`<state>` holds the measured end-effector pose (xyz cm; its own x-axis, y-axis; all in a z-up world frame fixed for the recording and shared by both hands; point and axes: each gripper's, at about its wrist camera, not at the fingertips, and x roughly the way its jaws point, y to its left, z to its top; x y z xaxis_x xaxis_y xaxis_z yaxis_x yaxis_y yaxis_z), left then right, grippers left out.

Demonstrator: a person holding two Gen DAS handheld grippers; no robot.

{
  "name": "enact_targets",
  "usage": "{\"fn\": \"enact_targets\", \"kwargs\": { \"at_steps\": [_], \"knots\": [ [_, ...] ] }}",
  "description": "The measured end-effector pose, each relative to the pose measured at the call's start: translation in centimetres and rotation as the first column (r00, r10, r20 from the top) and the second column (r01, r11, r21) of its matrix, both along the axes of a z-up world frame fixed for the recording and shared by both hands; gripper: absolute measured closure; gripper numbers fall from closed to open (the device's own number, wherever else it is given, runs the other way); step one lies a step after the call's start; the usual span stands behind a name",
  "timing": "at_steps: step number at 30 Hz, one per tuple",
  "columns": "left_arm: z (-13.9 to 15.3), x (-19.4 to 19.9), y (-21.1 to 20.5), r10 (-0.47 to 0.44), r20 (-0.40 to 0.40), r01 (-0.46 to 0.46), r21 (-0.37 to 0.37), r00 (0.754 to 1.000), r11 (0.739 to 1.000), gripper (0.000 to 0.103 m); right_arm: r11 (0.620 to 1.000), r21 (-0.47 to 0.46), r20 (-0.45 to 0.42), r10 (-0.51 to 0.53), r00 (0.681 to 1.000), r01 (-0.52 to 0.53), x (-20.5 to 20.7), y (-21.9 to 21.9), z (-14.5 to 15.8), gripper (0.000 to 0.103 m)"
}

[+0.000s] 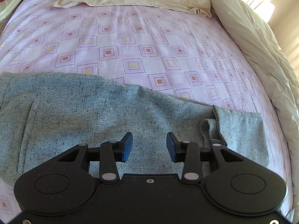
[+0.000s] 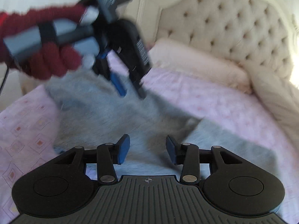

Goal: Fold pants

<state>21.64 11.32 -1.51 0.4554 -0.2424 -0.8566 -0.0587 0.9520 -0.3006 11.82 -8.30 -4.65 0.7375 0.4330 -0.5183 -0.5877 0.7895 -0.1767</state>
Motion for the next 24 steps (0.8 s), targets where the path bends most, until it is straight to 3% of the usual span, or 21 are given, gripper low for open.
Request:
{"fn": "enact_targets", "kwargs": {
  "at_steps": [6, 10, 15, 18, 19, 20, 21, 24],
  "knots": [
    [-0.6, 0.1, -3.1, -0.084, -0.019, 0.082, -0.103, 0.996, 0.991, 0.053, 0.987, 0.03, -0.045, -0.154, 0.987, 0.155, 2.6, -5.8, 1.6, 0.061],
    [-1.0, -0.7, -6.0, -0.134, -0.008, 0.132, -0.096, 0.991, 0.987, 0.053, 0.993, 0.027, -0.087, -0.114, 0.99, 0.116, 3.6, -6.2, 0.7, 0.061],
    [-1.7, -1.9, -7.1, -0.175, -0.025, 0.173, -0.074, 0.984, 0.982, 0.053, 0.996, -0.078, -0.049, -0.049, 0.998, 0.045, 3.1, -3.6, -1.7, 0.061],
    [-1.6, -2.6, -6.4, -0.18, -0.027, 0.178, -0.066, 0.983, 0.982, 0.053, 0.996, -0.027, -0.026, -0.08, 0.996, 0.079, 2.9, -3.5, -2.0, 0.063],
    [-1.4, -2.7, -6.2, -0.182, -0.025, 0.18, -0.063, 0.983, 0.982, 0.053, 0.995, 0.006, -0.035, -0.096, 0.995, 0.096, 3.1, -3.8, -1.8, 0.071],
    [-1.3, -2.8, -5.9, -0.182, -0.023, 0.181, -0.059, 0.983, 0.982, 0.053, 0.993, 0.031, -0.047, -0.114, 0.992, 0.116, 3.4, -4.2, -1.6, 0.089],
    [-1.2, -2.8, -5.8, -0.182, -0.019, 0.181, -0.056, 0.983, 0.982, 0.053, 0.99, 0.045, -0.061, -0.13, 0.99, 0.133, 4.1, -4.3, -1.3, 0.096],
    [-0.9, -2.8, -5.5, -0.193, -0.003, 0.193, -0.057, 0.981, 0.98, 0.053, 0.976, 0.11, -0.096, -0.177, 0.979, 0.187, 4.8, -5.8, -0.4, 0.097]
  ]
}}
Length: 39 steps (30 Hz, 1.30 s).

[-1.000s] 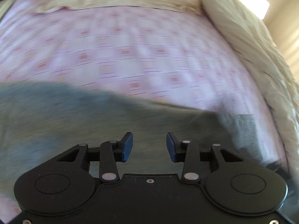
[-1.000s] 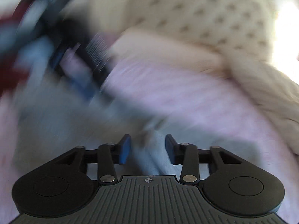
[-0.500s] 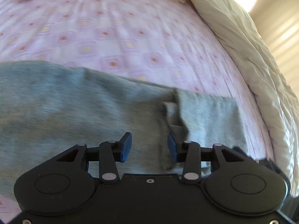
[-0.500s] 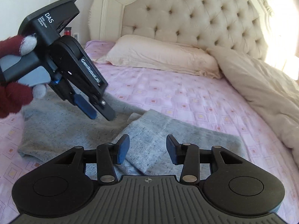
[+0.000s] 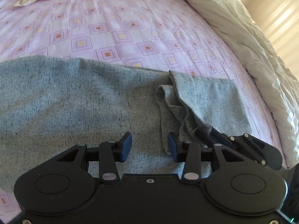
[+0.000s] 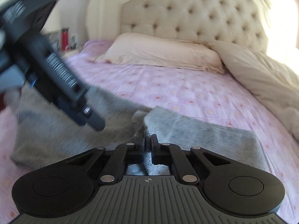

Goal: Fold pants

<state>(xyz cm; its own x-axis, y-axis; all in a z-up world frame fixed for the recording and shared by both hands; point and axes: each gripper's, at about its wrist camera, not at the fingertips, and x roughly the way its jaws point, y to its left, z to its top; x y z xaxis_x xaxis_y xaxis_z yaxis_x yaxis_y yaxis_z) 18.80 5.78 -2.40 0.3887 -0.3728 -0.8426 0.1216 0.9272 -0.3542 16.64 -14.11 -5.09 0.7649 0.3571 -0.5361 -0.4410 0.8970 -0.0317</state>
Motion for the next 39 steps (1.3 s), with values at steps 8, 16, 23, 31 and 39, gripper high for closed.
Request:
{"fn": "enact_targets", "kwargs": {
  "at_steps": [8, 16, 23, 31, 39],
  "knots": [
    [-0.2, -0.3, -3.4, -0.165, 0.046, 0.167, -0.05, 0.985, 0.985, 0.048, 0.982, 0.149, -0.036, -0.116, 0.993, 0.12, 1.7, -4.2, 1.4, 0.098],
    [-2.4, -1.1, -5.6, -0.253, -0.017, 0.252, -0.048, 0.967, 0.967, 0.05, 0.984, 0.167, -0.036, -0.065, 0.997, 0.07, 1.8, -4.2, 2.2, 0.098],
    [-1.7, -3.6, -2.0, -0.267, -0.02, 0.267, -0.011, 0.964, 0.964, 0.05, 0.995, 0.037, -0.07, 0.098, 0.993, -0.096, 0.0, 0.1, 0.1, 0.097],
    [3.5, -2.8, -1.0, -0.133, 0.157, 0.126, 0.059, 0.978, 0.99, 0.049, 0.986, 0.097, -0.102, 0.143, 0.984, -0.133, -2.0, -1.0, -0.1, 0.069],
    [3.9, -0.4, -8.0, -0.182, 0.163, 0.181, 0.021, 0.97, 0.983, 0.048, 0.93, 0.197, -0.103, -0.294, 0.95, 0.31, -0.5, -10.0, -0.3, 0.067]
  ]
}}
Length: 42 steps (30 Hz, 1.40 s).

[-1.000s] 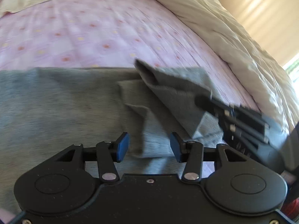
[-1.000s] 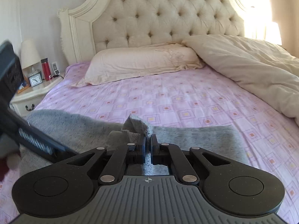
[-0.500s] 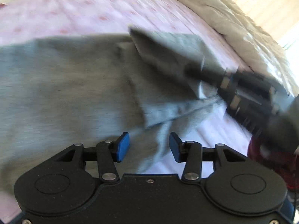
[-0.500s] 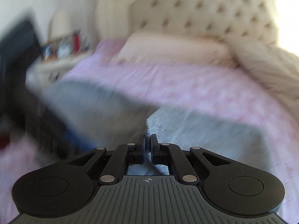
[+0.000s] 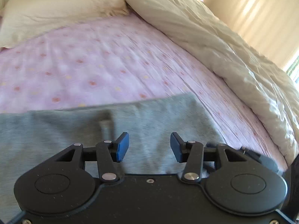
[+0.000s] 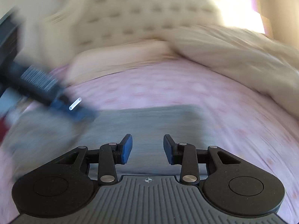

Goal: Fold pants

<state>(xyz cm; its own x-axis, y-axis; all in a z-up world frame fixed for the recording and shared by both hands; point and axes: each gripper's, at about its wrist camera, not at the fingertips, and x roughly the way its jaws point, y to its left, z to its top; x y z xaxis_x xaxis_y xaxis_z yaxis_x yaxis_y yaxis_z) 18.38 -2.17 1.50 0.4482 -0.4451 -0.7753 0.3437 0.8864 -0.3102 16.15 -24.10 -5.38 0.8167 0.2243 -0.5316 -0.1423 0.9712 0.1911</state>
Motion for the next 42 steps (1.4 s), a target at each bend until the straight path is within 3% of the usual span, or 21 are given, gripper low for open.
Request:
{"fn": "enact_targets", "kwargs": {
  "at_steps": [3, 5, 6, 10, 16, 20, 24, 30, 33, 35, 38, 42],
  "knots": [
    [-3.0, -0.2, -1.1, 0.0, -0.069, 0.002, 0.038, 0.998, 0.999, 0.048, 0.994, -0.025, -0.128, -0.109, 0.986, 0.107, 1.4, -2.3, -2.3, 0.069],
    [-5.7, -0.2, -0.7, 0.023, -0.128, -0.009, 0.108, 0.992, 0.994, 0.052, 0.995, 0.006, -0.093, -0.099, 0.991, 0.1, 0.7, -2.9, -3.3, 0.07],
    [-6.0, -1.0, -0.4, 0.003, -0.074, 0.005, 0.105, 0.997, 0.994, 0.051, 0.996, -0.003, -0.088, -0.094, 0.992, 0.094, 0.4, -2.8, -3.3, 0.07],
    [-4.9, -3.2, 0.5, -0.034, -0.031, 0.039, 0.162, 0.999, 0.986, 0.049, 0.995, -0.08, -0.039, -0.067, 0.997, 0.064, 0.2, -1.7, -2.5, 0.069],
    [-1.2, -5.0, 7.7, 0.131, 0.01, -0.131, 0.113, 0.991, 0.985, 0.05, 0.994, -0.102, 0.048, 0.048, 0.998, -0.043, -1.3, 2.1, -0.5, 0.069],
    [0.1, -6.7, 14.4, 0.287, 0.04, -0.29, 0.14, 0.957, 0.947, 0.049, 0.983, -0.099, 0.026, 0.155, 0.988, -0.152, -1.2, 5.8, 0.1, 0.069],
    [0.2, -8.7, 21.1, 0.42, 0.049, -0.422, 0.168, 0.906, 0.891, 0.049, 0.958, -0.127, 0.0, 0.26, 0.966, -0.258, -1.2, 10.7, -0.1, 0.069],
    [-1.4, -10.0, 27.8, 0.56, -0.023, -0.55, 0.154, 0.828, 0.82, 0.047, 0.916, -0.169, -0.046, 0.361, 0.931, -0.364, -0.9, 17.1, -0.5, 0.069],
    [-2.6, -10.6, 29.7, 0.597, -0.049, -0.586, 0.142, 0.801, 0.798, 0.047, 0.874, -0.232, -0.169, 0.396, 0.902, -0.427, -1.4, 19.3, -2.6, 0.068],
    [-3.4, -11.0, 30.7, 0.614, -0.073, -0.607, 0.098, 0.786, 0.788, 0.047, 0.885, -0.235, -0.113, 0.386, 0.915, -0.403, -2.5, 19.1, -3.1, 0.068],
    [-4.6, -11.5, 32.1, 0.626, -0.14, -0.634, -0.016, 0.767, 0.773, 0.041, 0.911, -0.159, -0.125, 0.363, 0.923, -0.38, -2.3, 18.1, -3.1, 0.068],
    [-6.8, -10.8, 32.3, 0.606, -0.263, -0.652, -0.144, 0.751, 0.745, 0.038, 0.895, -0.201, -0.14, 0.376, 0.916, -0.398, -2.3, 18.5, -2.7, 0.068]
  ]
}}
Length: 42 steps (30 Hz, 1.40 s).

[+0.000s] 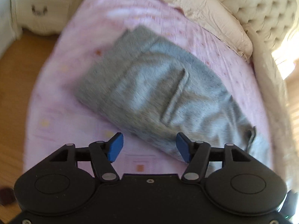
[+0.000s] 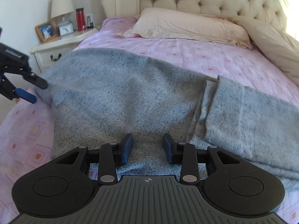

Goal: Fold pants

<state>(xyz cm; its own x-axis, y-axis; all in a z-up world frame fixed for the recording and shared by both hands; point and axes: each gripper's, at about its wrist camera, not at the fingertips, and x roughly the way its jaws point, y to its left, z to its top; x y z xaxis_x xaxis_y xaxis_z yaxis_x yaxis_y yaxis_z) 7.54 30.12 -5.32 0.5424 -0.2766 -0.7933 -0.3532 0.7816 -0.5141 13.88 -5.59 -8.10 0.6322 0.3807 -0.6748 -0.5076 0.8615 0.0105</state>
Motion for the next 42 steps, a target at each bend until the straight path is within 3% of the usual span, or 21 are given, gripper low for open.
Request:
{"fn": "enact_targets", "kwargs": {
  "at_steps": [2, 8, 10, 16, 21, 22, 23, 25, 26, 28, 30, 33, 36, 38, 42],
  "knots": [
    [-1.1, 0.6, 0.1, 0.025, -0.02, -0.026, -0.041, 0.999, 0.999, 0.036, 1.0, 0.001, -0.007, 0.0, 1.0, 0.0, 0.2, 0.0, 0.0, 0.068],
    [-1.7, 1.8, 1.1, 0.118, 0.049, -0.112, -0.108, 0.992, 0.988, 0.028, 1.0, 0.002, -0.009, 0.006, 1.0, -0.006, 0.4, 0.6, -0.2, 0.068],
    [-1.9, 2.5, 1.4, 0.14, 0.058, -0.13, -0.15, 0.988, 0.98, 0.021, 1.0, 0.004, -0.013, 0.007, 1.0, -0.006, 0.5, 0.5, -0.1, 0.068],
    [-2.5, 2.9, 2.2, 0.248, 0.084, -0.222, -0.238, 0.965, 0.946, 0.015, 1.0, 0.012, -0.008, 0.012, 1.0, -0.012, 0.4, 0.4, -0.2, 0.068],
    [-3.4, 2.8, 3.0, 0.386, 0.099, -0.341, -0.305, 0.917, 0.889, 0.016, 1.0, 0.017, -0.006, 0.02, 1.0, -0.019, 0.2, 0.4, -0.1, 0.068],
    [-3.3, 2.9, 3.1, 0.403, 0.095, -0.359, -0.305, 0.91, 0.882, 0.022, 1.0, 0.018, -0.011, 0.024, 1.0, -0.024, 0.2, 0.3, 0.1, 0.069],
    [-3.0, 3.0, 3.1, 0.417, 0.084, -0.38, -0.282, 0.905, 0.881, 0.042, 0.999, 0.016, -0.015, 0.028, 0.999, -0.028, 0.2, 0.4, 0.5, 0.069],
    [-2.2, 3.7, 2.6, 0.376, 0.062, -0.364, -0.153, 0.924, 0.919, 0.063, 0.999, 0.032, 0.037, 0.013, 0.999, -0.014, -0.1, 0.0, 1.8, 0.069],
    [-1.5, 3.9, 2.2, 0.332, 0.077, -0.324, -0.101, 0.94, 0.941, 0.069, 0.998, 0.064, 0.074, 0.002, 0.997, -0.007, -0.4, -0.4, 2.5, 0.069],
    [-0.1, 3.7, 1.5, 0.268, 0.117, -0.268, -0.018, 0.956, 0.963, 0.072, 0.994, 0.109, 0.122, -0.041, 0.992, 0.028, -0.4, -1.3, 3.7, 0.069],
    [1.5, 3.3, 0.6, 0.229, 0.154, -0.237, 0.031, 0.961, 0.971, 0.074, 0.993, 0.076, 0.156, -0.101, 0.983, 0.09, 0.2, -1.9, 4.0, 0.069],
    [4.1, 2.7, -1.3, 0.165, 0.21, -0.191, 0.114, 0.964, 0.975, 0.075, 0.981, 0.063, 0.128, -0.193, 0.973, 0.186, 1.5, -3.3, 2.9, 0.069],
    [7.0, 2.1, -3.9, 0.084, 0.271, -0.143, 0.209, 0.959, 0.967, 0.076, 0.984, 0.002, 0.02, -0.178, 0.984, 0.178, 2.8, -3.7, -0.1, 0.068],
    [8.8, 2.2, -5.8, 0.041, 0.31, -0.125, 0.256, 0.95, 0.959, 0.076, 0.992, -0.006, 0.069, -0.128, 0.989, 0.129, 2.3, -3.8, -0.3, 0.068],
    [12.4, 2.0, -11.4, -0.103, 0.39, -0.059, 0.384, 0.915, 0.922, 0.076, 0.984, 0.106, -0.003, -0.146, 0.989, 0.146, 2.9, -6.1, 0.9, 0.07]
  ]
}}
